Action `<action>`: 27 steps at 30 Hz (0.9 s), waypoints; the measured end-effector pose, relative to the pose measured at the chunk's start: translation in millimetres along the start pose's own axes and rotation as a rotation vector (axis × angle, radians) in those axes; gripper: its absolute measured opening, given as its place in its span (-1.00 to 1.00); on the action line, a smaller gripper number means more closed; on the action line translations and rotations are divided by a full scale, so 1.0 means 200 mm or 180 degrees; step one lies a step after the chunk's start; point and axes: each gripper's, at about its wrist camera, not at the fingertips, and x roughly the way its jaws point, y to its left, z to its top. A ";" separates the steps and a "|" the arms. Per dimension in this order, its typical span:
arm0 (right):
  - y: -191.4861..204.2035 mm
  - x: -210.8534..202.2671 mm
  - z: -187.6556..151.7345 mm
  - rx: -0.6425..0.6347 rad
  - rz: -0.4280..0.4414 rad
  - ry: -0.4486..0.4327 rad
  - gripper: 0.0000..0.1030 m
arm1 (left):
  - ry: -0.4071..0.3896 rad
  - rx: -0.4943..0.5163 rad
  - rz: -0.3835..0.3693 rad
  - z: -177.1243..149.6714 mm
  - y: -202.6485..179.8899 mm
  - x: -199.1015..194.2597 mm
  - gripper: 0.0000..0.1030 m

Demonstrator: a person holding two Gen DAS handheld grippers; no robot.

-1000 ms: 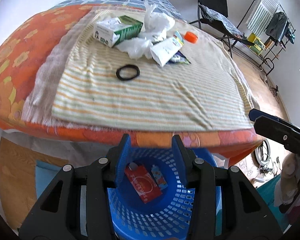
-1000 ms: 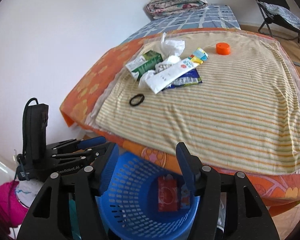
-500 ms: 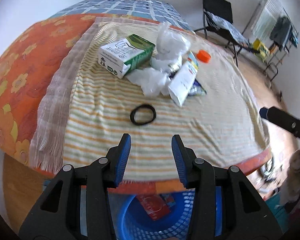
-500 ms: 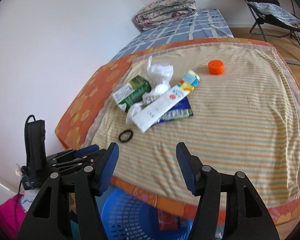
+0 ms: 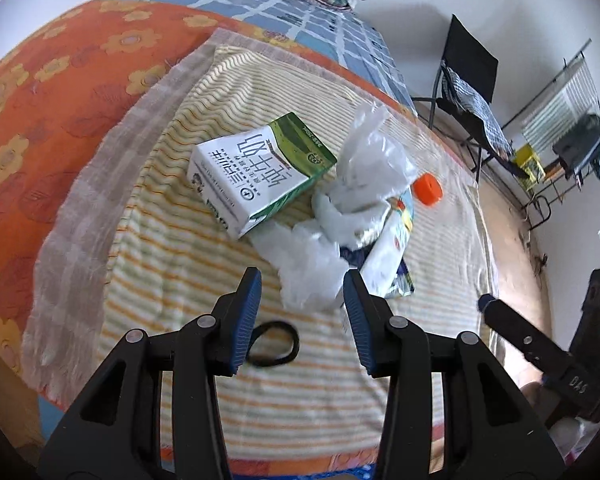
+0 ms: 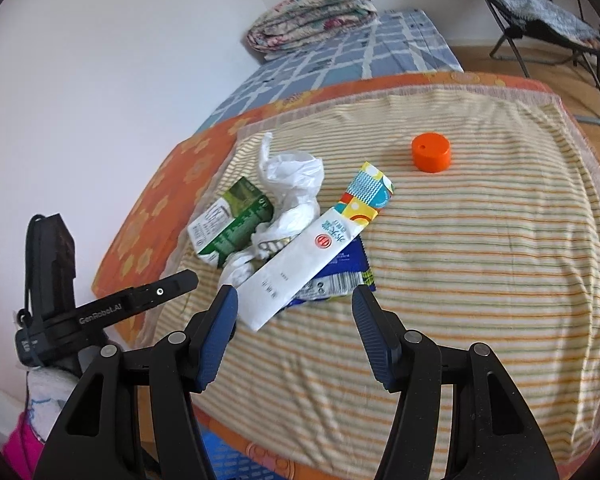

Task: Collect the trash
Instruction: 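Move both grippers back over the trash on the bed, then grasp the white plastic bag with the left gripper while the right grasps the snack wrapper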

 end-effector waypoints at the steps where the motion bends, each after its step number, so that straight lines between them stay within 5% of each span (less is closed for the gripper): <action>1: -0.02 0.02 0.01 0.0049 0.0009 0.0013 0.14 | 0.0018 -0.0030 -0.0011 0.01 0.00 0.02 -0.16; 11: -0.13 0.19 0.11 0.0527 0.0118 0.0110 0.14 | 0.0163 -0.0116 -0.0043 0.04 0.02 0.15 -0.16; 22: -0.12 0.29 0.15 0.0580 0.0064 0.0128 0.14 | 0.0325 -0.0267 -0.0199 0.08 0.04 0.28 -0.17; 27: -0.12 0.34 0.15 0.0586 0.0034 0.0170 0.14 | 0.0331 -0.0198 -0.0242 0.09 0.03 0.29 -0.62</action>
